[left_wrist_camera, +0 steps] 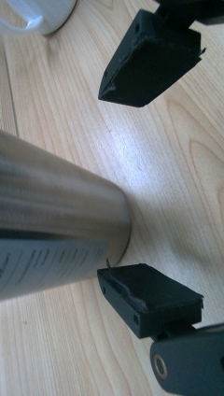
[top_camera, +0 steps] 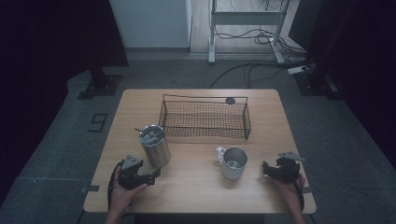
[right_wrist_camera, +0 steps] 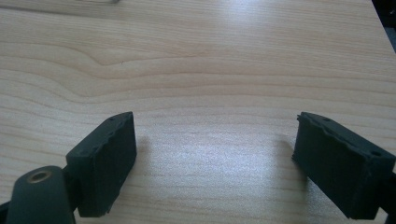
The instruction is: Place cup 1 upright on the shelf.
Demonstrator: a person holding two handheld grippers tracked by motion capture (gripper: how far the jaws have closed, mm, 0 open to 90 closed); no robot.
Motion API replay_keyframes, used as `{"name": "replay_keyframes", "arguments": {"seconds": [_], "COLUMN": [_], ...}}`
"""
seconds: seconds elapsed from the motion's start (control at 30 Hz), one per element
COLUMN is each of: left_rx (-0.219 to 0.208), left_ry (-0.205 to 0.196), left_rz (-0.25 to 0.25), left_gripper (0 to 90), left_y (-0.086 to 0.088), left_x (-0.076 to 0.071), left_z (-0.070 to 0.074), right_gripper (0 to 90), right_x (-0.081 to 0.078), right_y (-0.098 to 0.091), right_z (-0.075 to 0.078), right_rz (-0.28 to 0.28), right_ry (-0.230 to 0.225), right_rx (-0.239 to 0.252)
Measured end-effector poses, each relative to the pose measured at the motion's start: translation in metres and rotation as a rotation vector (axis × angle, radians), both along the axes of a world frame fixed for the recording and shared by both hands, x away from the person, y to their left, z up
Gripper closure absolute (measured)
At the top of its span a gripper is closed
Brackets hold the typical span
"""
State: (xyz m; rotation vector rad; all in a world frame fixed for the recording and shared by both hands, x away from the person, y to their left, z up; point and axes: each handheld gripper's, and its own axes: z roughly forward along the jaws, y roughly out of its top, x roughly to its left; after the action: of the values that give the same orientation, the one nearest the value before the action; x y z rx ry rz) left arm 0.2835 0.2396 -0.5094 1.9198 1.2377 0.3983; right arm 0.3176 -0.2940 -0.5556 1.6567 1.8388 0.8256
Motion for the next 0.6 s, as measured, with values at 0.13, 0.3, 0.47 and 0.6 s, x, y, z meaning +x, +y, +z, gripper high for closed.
{"name": "replay_keyframes", "arguments": {"seconds": [0.13, 0.3, 0.47, 0.6], "left_rx": [-0.009, 0.012, 0.018, -0.007], "left_ry": [-0.001, -0.027, -0.031, -0.032], "left_rz": [0.013, 0.024, 0.052, 0.063], "left_gripper": [13.5, 10.7, 8.9, 7.9], "left_y": [0.003, 0.001, 0.000, 0.003], "left_x": [0.001, 0.000, 0.004, 0.006], "left_z": [0.000, 0.002, 0.007, 0.010], "right_gripper": [12.8, 12.9, 13.1, 13.1], "right_x": [0.000, 0.000, 0.000, 0.000], "right_y": [0.000, 0.000, 0.000, 0.000], "right_z": [0.000, 0.000, 0.000, 0.000], "right_rz": [0.000, 0.002, 0.004, 0.005], "right_ry": [0.000, 0.000, 0.001, 0.000], "right_rx": [-0.001, -0.001, -0.001, 0.000]}}
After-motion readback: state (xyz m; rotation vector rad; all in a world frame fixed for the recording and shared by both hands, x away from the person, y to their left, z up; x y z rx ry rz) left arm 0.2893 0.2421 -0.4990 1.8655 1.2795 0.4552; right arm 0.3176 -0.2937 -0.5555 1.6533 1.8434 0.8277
